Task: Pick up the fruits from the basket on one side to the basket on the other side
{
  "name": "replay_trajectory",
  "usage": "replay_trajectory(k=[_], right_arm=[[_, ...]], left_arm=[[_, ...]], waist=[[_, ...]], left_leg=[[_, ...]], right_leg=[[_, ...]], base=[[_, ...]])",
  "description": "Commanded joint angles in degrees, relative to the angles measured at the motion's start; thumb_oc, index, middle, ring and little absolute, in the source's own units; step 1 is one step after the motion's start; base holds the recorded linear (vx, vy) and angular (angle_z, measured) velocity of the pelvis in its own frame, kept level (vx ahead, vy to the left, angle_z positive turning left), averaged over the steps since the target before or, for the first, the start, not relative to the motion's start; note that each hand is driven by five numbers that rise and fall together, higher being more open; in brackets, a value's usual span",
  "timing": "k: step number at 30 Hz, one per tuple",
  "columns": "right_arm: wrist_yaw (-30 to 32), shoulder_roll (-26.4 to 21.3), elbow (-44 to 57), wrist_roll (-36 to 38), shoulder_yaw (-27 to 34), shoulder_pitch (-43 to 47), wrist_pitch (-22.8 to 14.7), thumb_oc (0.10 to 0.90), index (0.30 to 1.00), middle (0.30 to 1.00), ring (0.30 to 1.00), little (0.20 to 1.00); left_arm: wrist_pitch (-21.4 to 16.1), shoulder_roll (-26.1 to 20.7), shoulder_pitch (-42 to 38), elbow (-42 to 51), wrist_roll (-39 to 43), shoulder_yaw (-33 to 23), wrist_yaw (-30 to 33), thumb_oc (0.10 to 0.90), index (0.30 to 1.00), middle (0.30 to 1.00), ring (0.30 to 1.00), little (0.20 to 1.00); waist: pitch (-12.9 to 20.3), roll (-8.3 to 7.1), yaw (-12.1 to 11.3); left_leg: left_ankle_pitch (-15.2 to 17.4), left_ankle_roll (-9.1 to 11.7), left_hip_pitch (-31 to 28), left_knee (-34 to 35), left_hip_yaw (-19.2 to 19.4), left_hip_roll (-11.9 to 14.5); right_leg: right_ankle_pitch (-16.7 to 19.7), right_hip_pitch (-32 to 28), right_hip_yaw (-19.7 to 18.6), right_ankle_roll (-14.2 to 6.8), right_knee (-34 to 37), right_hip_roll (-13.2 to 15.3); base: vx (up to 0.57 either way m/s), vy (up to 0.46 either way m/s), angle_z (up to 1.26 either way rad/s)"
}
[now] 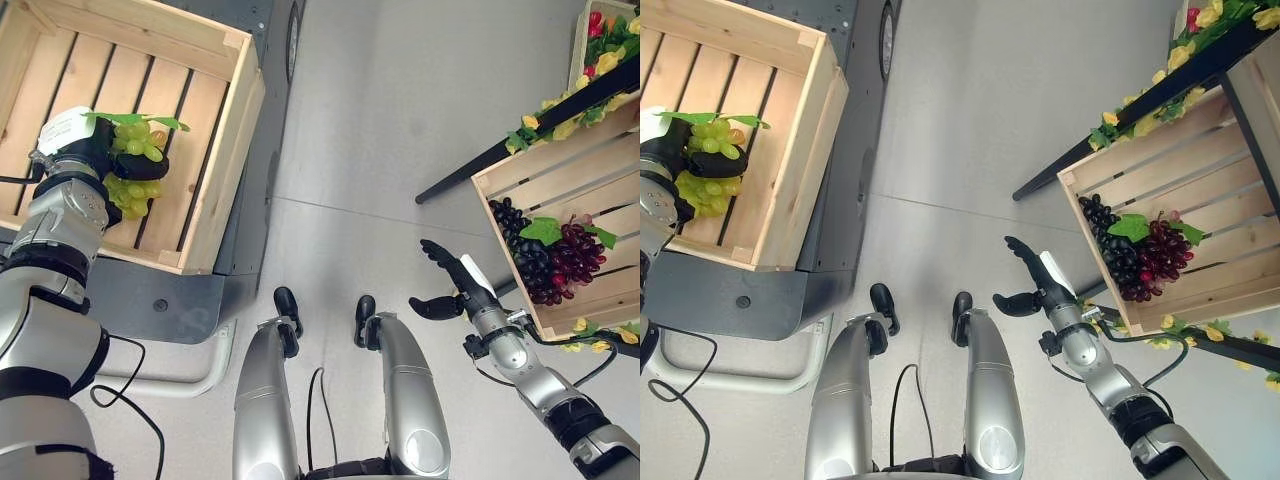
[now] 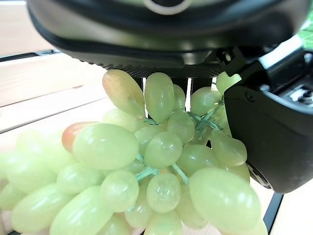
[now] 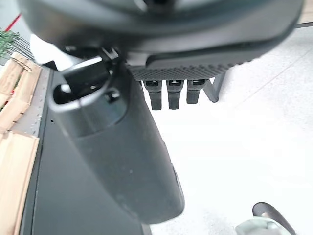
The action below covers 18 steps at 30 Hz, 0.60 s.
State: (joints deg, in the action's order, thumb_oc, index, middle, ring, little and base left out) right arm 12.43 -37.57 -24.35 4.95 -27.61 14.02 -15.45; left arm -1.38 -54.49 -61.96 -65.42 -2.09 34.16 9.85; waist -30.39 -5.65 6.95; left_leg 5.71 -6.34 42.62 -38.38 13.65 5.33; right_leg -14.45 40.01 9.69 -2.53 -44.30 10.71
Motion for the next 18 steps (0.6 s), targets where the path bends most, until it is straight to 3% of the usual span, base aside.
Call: replay_trajectory(k=[1,8,18], right_arm=[[2.5,-1.2,4.1,-0.7,4.5,-2.0,-4.5,0.8,0.9,0.9,0.9,0.9],[1.7,-0.2,5.3,-1.9,4.6,-2.8,-5.5,0.8,0.9,0.9,0.9,0.9],[1.0,0.9,7.6,-5.0,4.0,-3.9,-6.0,0.8,0.9,0.9,0.9,0.9]], left_arm=[[-4.0,-3.0,0.2,1.6,9.7,-8.5,8.1,0.4,0.3,0.3,0.3,0.3],[-9.3,0.0,4.0,7.1,25.1,-17.2,9.3,0.4,0.3,0.3,0.3,0.3],[-15.0,3.1,8.6,13.1,37.6,-23.1,8.7,0.4,0.3,0.3,0.3,0.3]], waist=[[0.6,2.5,-1.0],[0.6,2.98,-1.2],[0.6,4.42,-1.4]], left_leg=[[11.7,1.3,-11.1,1.5,1.8,-2.1],[11.8,1.4,-15.5,2.6,2.0,-2.2],[12.3,1.2,-22.9,4.3,1.6,-3.1]], right_leg=[[2.5,-4.1,2.2,0.0,1.3,-0.8],[1.6,-7.7,2.4,-0.1,1.1,-0.2],[1.7,-14.1,2.5,-0.3,1.4,1.0]], base=[[0.0,-0.06,0.05],[-0.02,-0.062,0.05],[0.01,-0.045,0.04]])
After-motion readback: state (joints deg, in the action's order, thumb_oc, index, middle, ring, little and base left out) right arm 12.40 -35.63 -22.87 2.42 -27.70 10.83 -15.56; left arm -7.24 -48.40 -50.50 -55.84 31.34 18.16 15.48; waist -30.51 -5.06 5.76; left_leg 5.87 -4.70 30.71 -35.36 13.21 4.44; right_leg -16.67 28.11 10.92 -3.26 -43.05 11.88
